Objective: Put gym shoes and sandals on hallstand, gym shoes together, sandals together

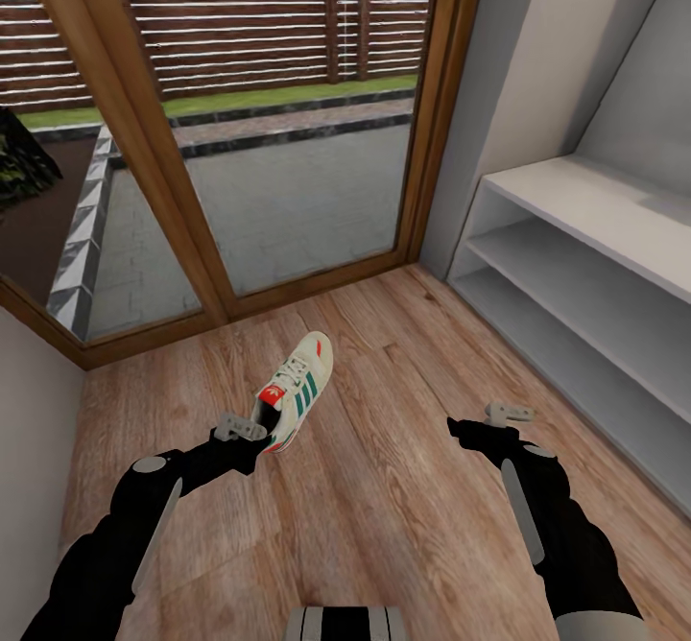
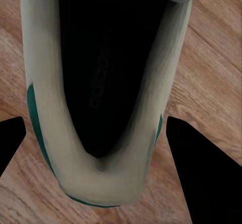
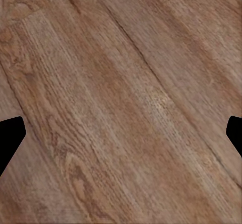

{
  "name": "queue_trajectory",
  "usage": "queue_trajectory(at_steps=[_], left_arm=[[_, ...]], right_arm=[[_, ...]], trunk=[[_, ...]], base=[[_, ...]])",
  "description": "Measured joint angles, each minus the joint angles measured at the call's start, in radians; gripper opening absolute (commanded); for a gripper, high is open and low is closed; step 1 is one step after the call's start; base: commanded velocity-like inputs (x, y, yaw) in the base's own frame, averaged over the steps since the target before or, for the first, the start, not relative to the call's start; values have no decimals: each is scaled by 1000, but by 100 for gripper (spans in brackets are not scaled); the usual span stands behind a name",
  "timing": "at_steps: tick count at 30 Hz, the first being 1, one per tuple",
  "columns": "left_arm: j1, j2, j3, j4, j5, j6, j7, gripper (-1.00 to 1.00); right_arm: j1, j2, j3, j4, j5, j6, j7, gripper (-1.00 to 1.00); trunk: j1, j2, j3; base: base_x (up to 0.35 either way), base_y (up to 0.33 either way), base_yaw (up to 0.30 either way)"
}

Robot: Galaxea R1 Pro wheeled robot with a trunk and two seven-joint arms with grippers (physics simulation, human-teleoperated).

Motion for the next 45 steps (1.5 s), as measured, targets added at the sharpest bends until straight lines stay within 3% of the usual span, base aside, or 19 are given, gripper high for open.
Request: queue_trajectory(at_steps=[19, 35, 45], left_arm=[[0, 0, 1, 0, 0, 0, 0, -100], [0, 0, 1, 0, 1, -1, 0, -100], [0, 0, 1, 0, 1, -2, 0, -100]], right_arm=[[0, 0, 0, 0, 0, 0, 0, 100], [0, 0, 0, 0, 0, 0, 0, 100], [0, 0, 0, 0, 0, 0, 0, 100]], trunk=[[73, -133, -28], [73, -134, -6], [73, -134, 10]], base=[[0, 0, 0], [15, -5, 0], [184, -237, 0]])
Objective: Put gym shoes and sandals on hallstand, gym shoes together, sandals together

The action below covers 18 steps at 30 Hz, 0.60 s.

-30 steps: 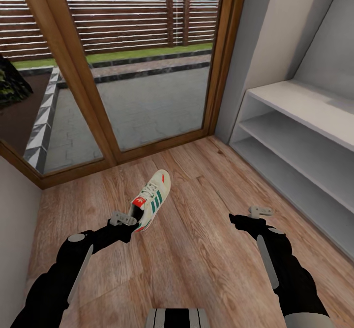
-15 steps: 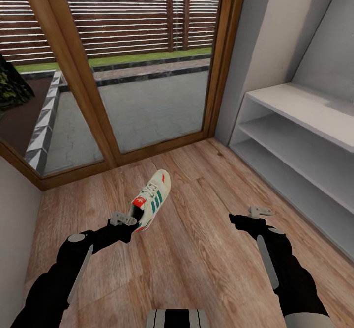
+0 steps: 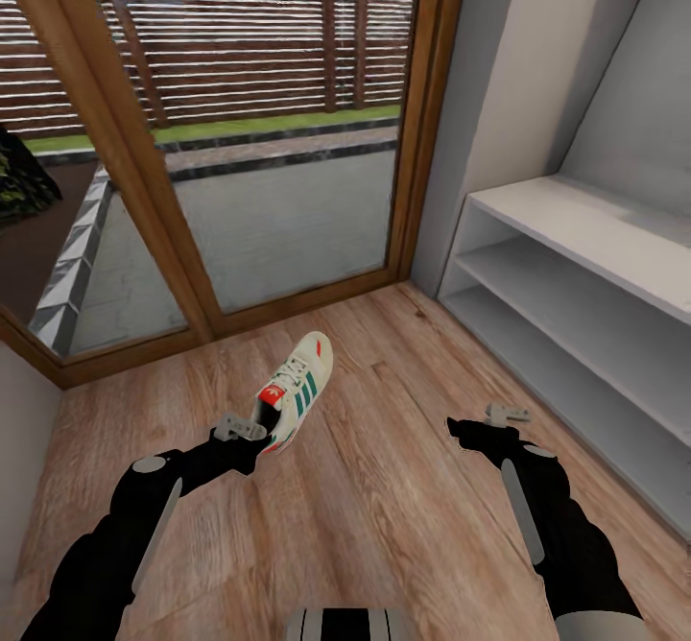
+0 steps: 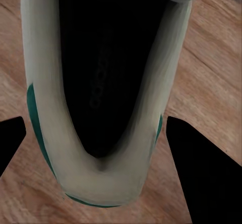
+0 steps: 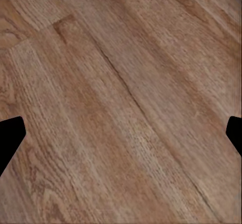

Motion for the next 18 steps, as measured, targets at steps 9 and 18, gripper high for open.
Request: queue_trajectory(at_steps=[9, 18], left_arm=[[0, 0, 0, 0, -1, 0, 0, -100], [0, 0, 0, 0, -1, 1, 0, -100]], right_arm=[[0, 0, 0, 0, 0, 1, 0, 100], [0, 0, 0, 0, 0, 0, 0, 100]], trunk=[[0, 0, 8], [1, 0, 18]], base=[[89, -295, -32], [-230, -173, -206]])
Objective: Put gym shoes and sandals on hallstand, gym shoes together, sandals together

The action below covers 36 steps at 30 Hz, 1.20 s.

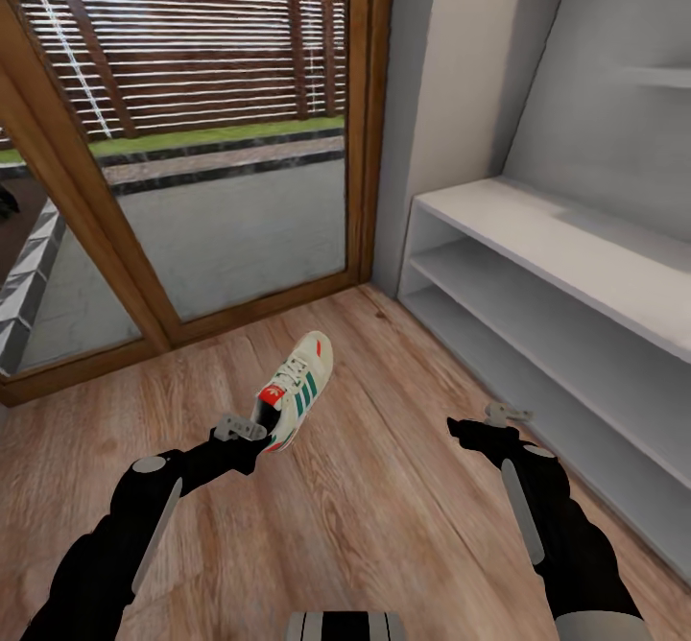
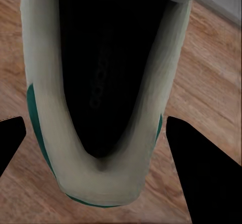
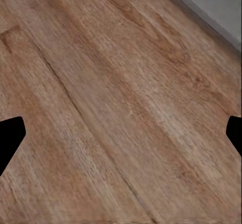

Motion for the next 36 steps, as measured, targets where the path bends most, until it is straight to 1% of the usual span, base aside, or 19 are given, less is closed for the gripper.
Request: queue_trajectory(at_steps=[7, 14, 18, 25, 36], left_arm=[[0, 0, -1, 0, 0, 2, 0, -100], [0, 0, -2, 0, 0, 2, 0, -100], [0, 0, -1, 0, 1, 2, 0, -100], [0, 0, 0, 0, 1, 0, 0, -100], [0, 0, 0, 0, 1, 0, 0, -100]], right_arm=[[0, 0, 0, 0, 0, 0, 0, 100], [0, 0, 0, 0, 0, -1, 0, 100], [0, 0, 0, 0, 0, -1, 0, 100], [0, 0, 0, 0, 0, 0, 0, 100], [0, 0, 1, 0, -1, -1, 4, 100]], trunk=[[0, 0, 8], [0, 0, 17], [0, 0, 22], [-1, 0, 30], [-1, 0, 33]], base=[[-330, -10, -222], [-279, 113, -222], [-66, 124, -222], [-12, 26, -220], [0, 1, -25]])
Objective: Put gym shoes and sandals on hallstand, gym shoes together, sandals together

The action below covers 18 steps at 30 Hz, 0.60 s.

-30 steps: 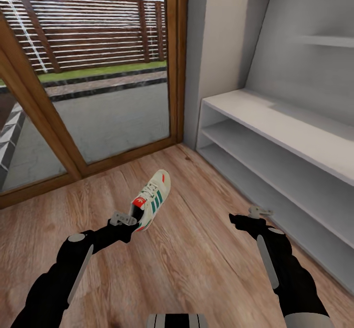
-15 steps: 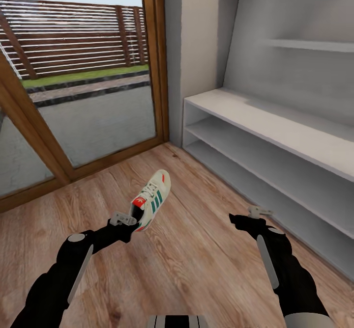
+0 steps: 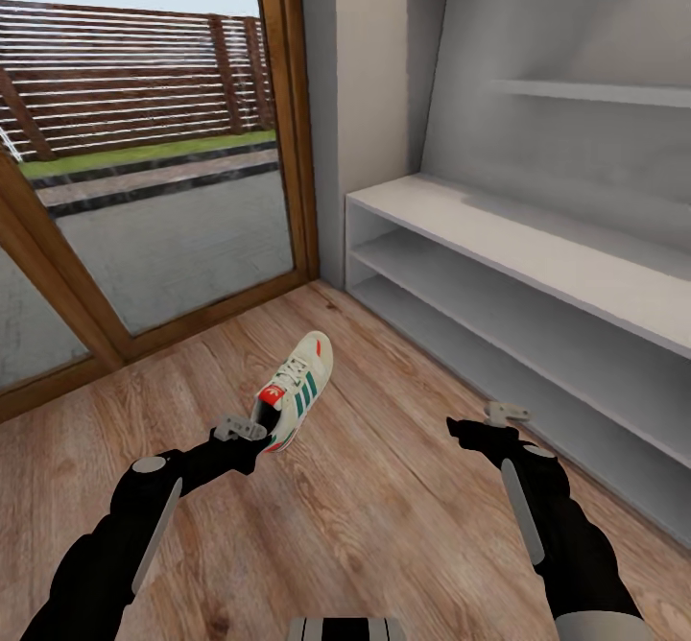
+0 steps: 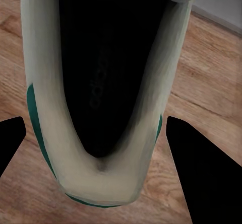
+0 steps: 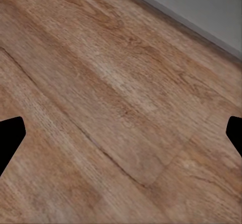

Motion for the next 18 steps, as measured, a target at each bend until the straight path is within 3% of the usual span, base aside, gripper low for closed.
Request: queue_trajectory(at_steps=[8, 18], left_arm=[[0, 0, 0, 0, 0, 0, 0, -100], [0, 0, 0, 0, 0, 0, 0, -100]], right_arm=[[0, 0, 0, 0, 1, 0, -4, 100], [0, 0, 0, 0, 1, 0, -4, 100]], trunk=[[0, 0, 1], [0, 0, 9]], base=[[0, 0, -36], [0, 0, -216]])
